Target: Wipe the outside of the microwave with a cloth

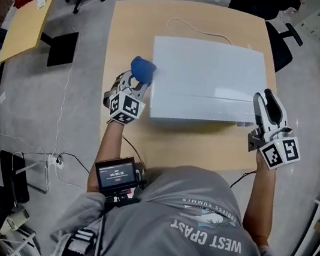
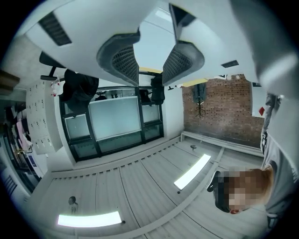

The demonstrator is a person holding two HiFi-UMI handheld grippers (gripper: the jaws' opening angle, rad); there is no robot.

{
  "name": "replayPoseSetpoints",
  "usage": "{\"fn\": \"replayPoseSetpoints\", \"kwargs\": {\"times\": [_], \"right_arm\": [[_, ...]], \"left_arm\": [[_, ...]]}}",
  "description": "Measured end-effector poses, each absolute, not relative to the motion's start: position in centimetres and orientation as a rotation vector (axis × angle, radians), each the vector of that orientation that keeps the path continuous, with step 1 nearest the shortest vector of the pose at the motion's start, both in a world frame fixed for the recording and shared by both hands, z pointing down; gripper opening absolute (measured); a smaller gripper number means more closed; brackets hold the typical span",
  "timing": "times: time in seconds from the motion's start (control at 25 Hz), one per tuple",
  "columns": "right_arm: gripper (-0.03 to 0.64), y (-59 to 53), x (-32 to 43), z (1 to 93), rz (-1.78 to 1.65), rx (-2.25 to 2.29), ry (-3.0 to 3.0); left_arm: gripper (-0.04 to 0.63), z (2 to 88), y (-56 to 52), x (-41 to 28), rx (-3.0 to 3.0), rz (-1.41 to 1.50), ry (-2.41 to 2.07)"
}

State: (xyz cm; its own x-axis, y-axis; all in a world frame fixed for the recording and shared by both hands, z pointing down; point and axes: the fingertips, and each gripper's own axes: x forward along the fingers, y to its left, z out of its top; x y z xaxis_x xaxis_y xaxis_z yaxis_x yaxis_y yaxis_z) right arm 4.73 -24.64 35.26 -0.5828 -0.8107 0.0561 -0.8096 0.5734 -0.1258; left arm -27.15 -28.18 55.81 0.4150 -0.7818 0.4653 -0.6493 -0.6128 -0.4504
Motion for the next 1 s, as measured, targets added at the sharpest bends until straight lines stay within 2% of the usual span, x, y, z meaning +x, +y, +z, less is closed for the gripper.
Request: {"fn": "replayPoseSetpoints", "kwargs": {"times": [0.36, 0.72, 1.0], "right_arm": [[0.161, -23.5, 7.7, 37.2, -0.28, -1.568, 2.739], [0.161, -23.3, 7.6, 38.9, -0.336, -1.587, 2.76], [0.161, -23.2, 8.1, 38.8, -0.343, -1.608, 2.752]], "left_arm": [[0.089, 63.1, -27.3, -26.9, -2.508, -1.129, 1.238], [0.089, 76.5, -22.3, -26.0, -2.625, -1.522, 0.932], [0.087, 78.5, -21.4, -25.6, -2.665, -1.546, 0.9]]}}
